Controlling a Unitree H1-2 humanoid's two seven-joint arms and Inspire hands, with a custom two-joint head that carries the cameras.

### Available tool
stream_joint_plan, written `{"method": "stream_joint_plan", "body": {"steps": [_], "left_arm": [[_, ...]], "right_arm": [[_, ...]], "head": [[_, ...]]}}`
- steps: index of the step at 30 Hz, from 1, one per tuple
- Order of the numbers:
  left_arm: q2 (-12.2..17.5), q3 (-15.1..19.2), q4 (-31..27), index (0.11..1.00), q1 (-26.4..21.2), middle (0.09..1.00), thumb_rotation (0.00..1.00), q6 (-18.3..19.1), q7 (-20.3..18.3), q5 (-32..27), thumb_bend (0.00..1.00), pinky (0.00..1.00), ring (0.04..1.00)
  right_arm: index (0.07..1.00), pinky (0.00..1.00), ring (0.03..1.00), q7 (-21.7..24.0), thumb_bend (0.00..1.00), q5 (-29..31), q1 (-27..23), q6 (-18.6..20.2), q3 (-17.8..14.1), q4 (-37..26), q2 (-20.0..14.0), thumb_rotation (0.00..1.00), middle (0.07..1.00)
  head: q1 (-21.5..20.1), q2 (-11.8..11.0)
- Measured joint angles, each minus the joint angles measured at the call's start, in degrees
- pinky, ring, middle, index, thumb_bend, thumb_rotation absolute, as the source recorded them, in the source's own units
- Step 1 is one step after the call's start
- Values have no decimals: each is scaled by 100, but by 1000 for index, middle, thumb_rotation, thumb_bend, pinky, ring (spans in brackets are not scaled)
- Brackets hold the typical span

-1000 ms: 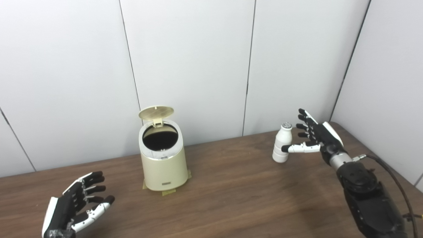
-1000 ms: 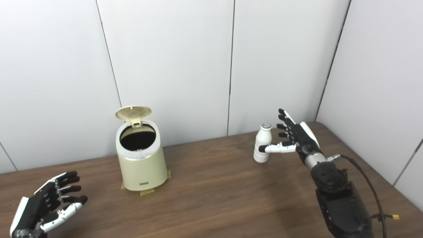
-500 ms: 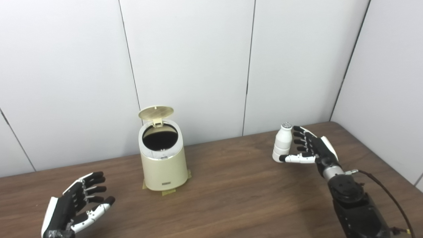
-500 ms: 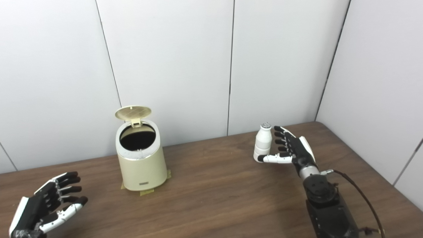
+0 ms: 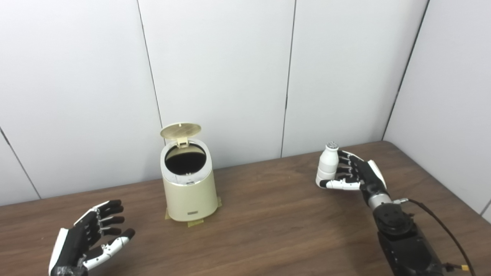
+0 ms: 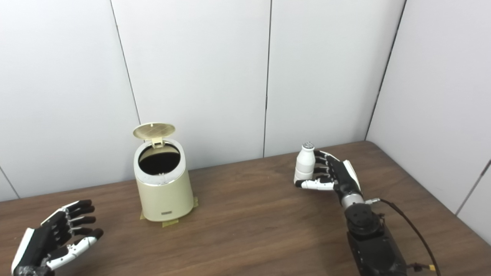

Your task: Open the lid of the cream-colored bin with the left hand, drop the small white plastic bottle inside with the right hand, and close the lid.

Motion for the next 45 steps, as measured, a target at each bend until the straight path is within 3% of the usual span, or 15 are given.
{"method": "stream_joint_plan", "body": {"steps": [10, 12, 14, 16, 21, 28, 35, 39, 45], "left_arm": [[4, -14, -4, 763, 0, 754, 0, 8, -13, 1, 604, 614, 695], [4, -21, -19, 760, 1, 750, 0, 19, -13, 2, 610, 594, 687], [4, -24, -48, 758, 4, 750, 0, 33, -13, 4, 611, 587, 684], [4, -28, -83, 762, 6, 753, 3, 41, -12, 9, 614, 581, 684], [6, -42, -107, 766, 11, 747, 0, 60, -10, 39, 606, 575, 676], [6, -57, -108, 765, 12, 747, 14, 63, -11, 49, 612, 556, 668], [-12, -61, -125, 769, 22, 750, 0, 229, -10, 49, 597, 573, 677], [-14, -90, -117, 763, 22, 746, 0, 212, -10, 51, 601, 570, 667], [-29, -154, 90, 754, 21, 740, 0, -5, -6, 77, 619, 600, 668]], "right_arm": [[804, 627, 731, -25, 811, 32, -130, -131, 101, 87, 79, 0, 820], [744, 538, 648, -44, 781, 26, -146, -143, 104, 90, 79, 0, 734], [601, 400, 451, -209, 591, -92, -158, -331, 119, 162, 88, 0, 552], [546, 346, 396, -379, 533, -188, -212, -569, 130, 394, 88, 0, 501], [518, 324, 382, -683, 515, -422, -251, -870, 186, 633, 84, 0, 502], [527, 334, 385, -769, 513, -527, -246, -966, 216, 557, 86, 0, 502], [544, 324, 377, -839, 510, -671, -198, -1091, 290, -1, 101, 0, 492], [541, 303, 374, -790, 512, -914, -164, -1137, 547, -881, 155, 0, 480], [528, 323, 394, -316, 516, -1220, -440, -757, 1054, -1784, 329, 0, 481]], "head": [[35, 35], [44, 53], [53, 53], [70, 70], [79, 79], [132, 97], [298, 53], [413, 18], [694, -35]]}}
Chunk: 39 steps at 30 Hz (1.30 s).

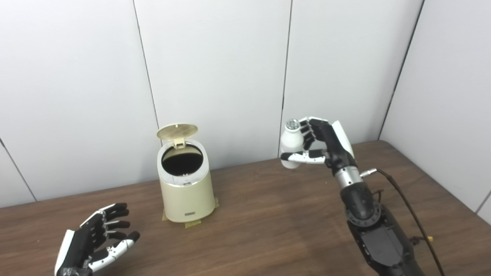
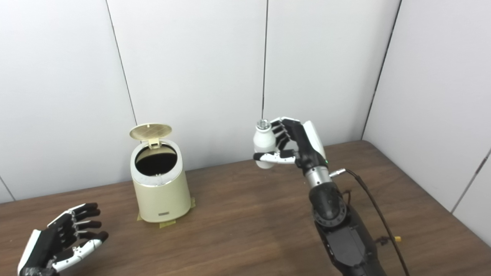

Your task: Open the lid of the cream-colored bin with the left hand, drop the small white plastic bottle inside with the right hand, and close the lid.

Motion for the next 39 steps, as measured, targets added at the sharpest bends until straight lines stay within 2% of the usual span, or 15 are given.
{"method": "stream_joint_plan", "body": {"steps": [3, 8, 11, 14, 19, 30, 39], "left_arm": [[-54, -20, 6, 750, 0, 739, 7, -5, 29, 40, 627, 611, 671], [-178, -65, 37, 747, 0, 733, 21, -6, 116, 107, 644, 622, 668], [-233, -118, 106, 743, 1, 730, 31, -6, 171, 192, 652, 619, 661], [-298, -140, 125, 742, 2, 728, 45, -19, 199, 197, 663, 607, 659], [-366, -222, 181, 739, -1, 736, 72, -217, 212, 227, 674, 611, 670], [-463, -237, 195, 735, -3, 735, 81, -227, 252, 233, 688, 612, 676], [-516, -244, 195, 737, -7, 736, 79, -225, 268, 238, 687, 605, 669]], "right_arm": [[521, 329, 397, 184, 517, -30, -224, 42, 108, -51, 82, 0, 480], [501, 353, 424, 347, 521, 2, -542, 48, 262, -49, 412, 0, 480], [510, 332, 412, 469, 519, 4, -665, 106, 358, -60, 668, 0, 487], [520, 306, 389, 519, 516, 106, -708, 351, 355, -165, 985, 0, 484], [518, 296, 384, 560, 517, 270, -927, 364, 378, 26, 1374, 0, 472], [519, 312, 378, 432, 516, 222, -1215, 471, 422, 593, 1798, 0, 468], [529, 322, 385, 366, 515, 169, -1590, 321, 570, 1336, 1819, 0, 468]], "head": [[246, -44], [616, -114], [852, -132], [1099, -158], [1240, -167], [1469, -167], [1539, -114]]}}
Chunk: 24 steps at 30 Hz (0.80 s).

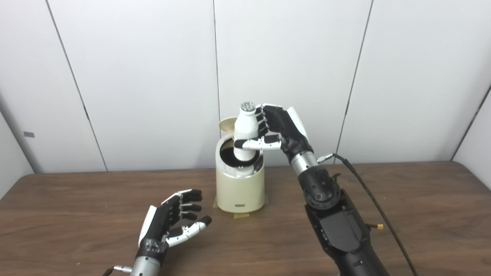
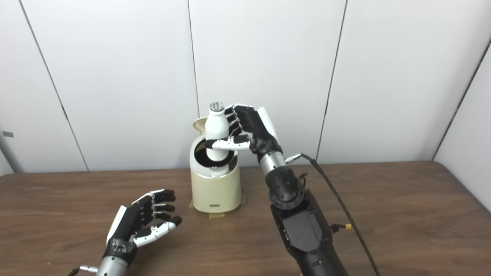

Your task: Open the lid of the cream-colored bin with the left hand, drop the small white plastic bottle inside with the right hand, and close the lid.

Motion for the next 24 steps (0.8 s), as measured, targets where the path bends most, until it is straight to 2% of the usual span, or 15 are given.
{"method": "stream_joint_plan", "body": {"steps": [5, 13, 19, 21, 22, 23, 24], "left_arm": [[-17, -8, 0, 738, -1, 736, 78, 1, 8, 3, 693, 613, 672], [-100, -29, -52, 740, 1, 733, 57, 29, 8, 2, 680, 601, 671], [-117, -30, -88, 741, 4, 733, 41, 40, 7, -1, 671, 616, 677], [-117, -30, -96, 741, 5, 735, 39, 55, 7, 0, 669, 619, 679], [-118, -31, -97, 740, 5, 736, 44, 59, 8, -1, 672, 619, 680], [-120, -32, -97, 740, 5, 737, 50, 62, 7, 0, 674, 618, 681], [-121, -33, -96, 740, 5, 738, 52, 62, 7, 0, 675, 618, 682]], "right_arm": [[529, 319, 388, -10, 515, 16, -140, -354, 56, 492, 1, 0, 467], [530, 293, 379, -42, 514, 29, -269, -464, 53, 864, 3, 0, 474], [527, 295, 379, -80, 514, 30, -337, -691, 64, 1107, -3, 0, 469], [522, 334, 400, -29, 515, 30, -338, -773, 111, 1120, -23, 0, 490], [517, 388, 416, 39, 515, 26, -345, -801, 156, 1124, -49, 0, 511], [604, 453, 506, 156, 657, 18, -356, -838, 257, 1132, -112, 0, 612], [670, 500, 582, 294, 737, 5, -372, -855, 357, 1131, -174, 0, 695]], "head": [[35, 18], [97, 62], [132, 88], [132, 88], [132, 88], [132, 88], [132, 88]]}}
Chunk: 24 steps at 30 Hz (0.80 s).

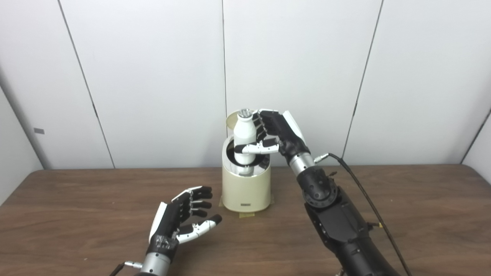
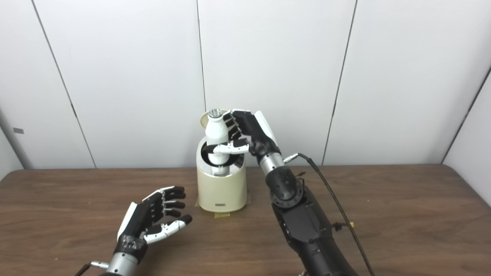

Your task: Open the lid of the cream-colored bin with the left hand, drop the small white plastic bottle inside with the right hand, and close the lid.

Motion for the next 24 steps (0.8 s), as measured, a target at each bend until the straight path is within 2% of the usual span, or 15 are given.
{"method": "stream_joint_plan", "body": {"steps": [1, 4, 18, 21, 24], "left_arm": [[0, -2, 0, 741, 0, 739, 54, 0, 0, 0, 676, 620, 683], [0, -5, 0, 740, 0, 736, 60, 0, 1, 3, 680, 620, 679], [-3, -3, 1, 744, 0, 731, 22, 9, -14, -13, 669, 616, 673], [-1, -3, 0, 743, 0, 730, 26, 9, -17, -13, 669, 608, 668], [2, -3, 0, 745, -1, 733, 22, 9, -18, -13, 667, 604, 668]], "right_arm": [[720, 521, 633, 93, 791, -15, -24, 10, 54, -5, -60, 0, 755], [750, 476, 652, 331, 805, -77, -48, 105, 145, -35, -177, 0, 795], [695, 470, 637, 582, 786, -56, 105, 132, 113, -282, -205, 0, 748], [688, 459, 603, 621, 780, -29, 174, 202, 88, -474, -226, 0, 739], [645, 411, 506, 625, 791, 24, 315, 205, 20, -748, -226, 0, 667]], "head": [[0, 26], [-9, 26], [-35, 70], [-26, 70], [-35, 70]]}}
